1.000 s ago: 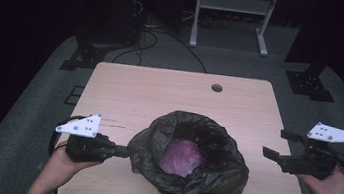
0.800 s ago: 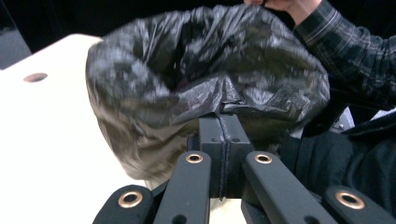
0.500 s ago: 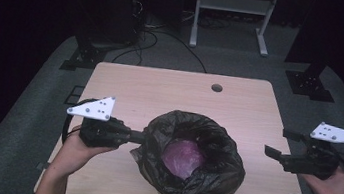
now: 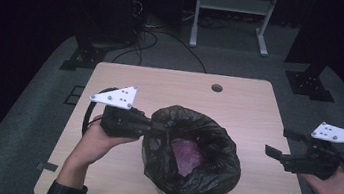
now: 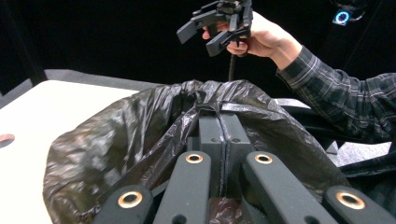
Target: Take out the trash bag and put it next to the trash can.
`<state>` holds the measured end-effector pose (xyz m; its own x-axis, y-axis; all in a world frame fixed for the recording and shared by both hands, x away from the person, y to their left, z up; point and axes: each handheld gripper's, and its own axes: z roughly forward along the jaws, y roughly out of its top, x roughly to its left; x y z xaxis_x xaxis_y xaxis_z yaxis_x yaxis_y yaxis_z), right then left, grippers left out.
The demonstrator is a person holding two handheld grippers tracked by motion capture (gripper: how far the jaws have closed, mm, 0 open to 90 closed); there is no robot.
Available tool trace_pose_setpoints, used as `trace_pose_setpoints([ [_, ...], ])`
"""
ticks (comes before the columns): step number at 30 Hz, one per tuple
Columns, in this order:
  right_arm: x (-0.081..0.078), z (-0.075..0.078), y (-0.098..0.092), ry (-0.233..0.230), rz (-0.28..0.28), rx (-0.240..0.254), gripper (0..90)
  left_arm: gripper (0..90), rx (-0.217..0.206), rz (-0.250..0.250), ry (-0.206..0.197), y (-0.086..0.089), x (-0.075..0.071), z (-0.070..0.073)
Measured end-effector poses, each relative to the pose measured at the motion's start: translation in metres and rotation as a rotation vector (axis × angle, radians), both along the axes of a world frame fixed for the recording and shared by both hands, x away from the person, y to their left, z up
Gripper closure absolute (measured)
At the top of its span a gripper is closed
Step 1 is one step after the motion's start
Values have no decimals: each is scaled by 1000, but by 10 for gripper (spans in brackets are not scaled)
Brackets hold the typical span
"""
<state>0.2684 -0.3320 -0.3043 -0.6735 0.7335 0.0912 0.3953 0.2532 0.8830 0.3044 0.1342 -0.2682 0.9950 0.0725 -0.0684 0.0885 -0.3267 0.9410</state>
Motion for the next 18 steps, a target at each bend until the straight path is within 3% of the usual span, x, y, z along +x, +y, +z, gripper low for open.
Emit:
trace_pose_setpoints([
  [18,0,0,2,-4,10,-4,100,893,61,-80,1,-65,20,6],
])
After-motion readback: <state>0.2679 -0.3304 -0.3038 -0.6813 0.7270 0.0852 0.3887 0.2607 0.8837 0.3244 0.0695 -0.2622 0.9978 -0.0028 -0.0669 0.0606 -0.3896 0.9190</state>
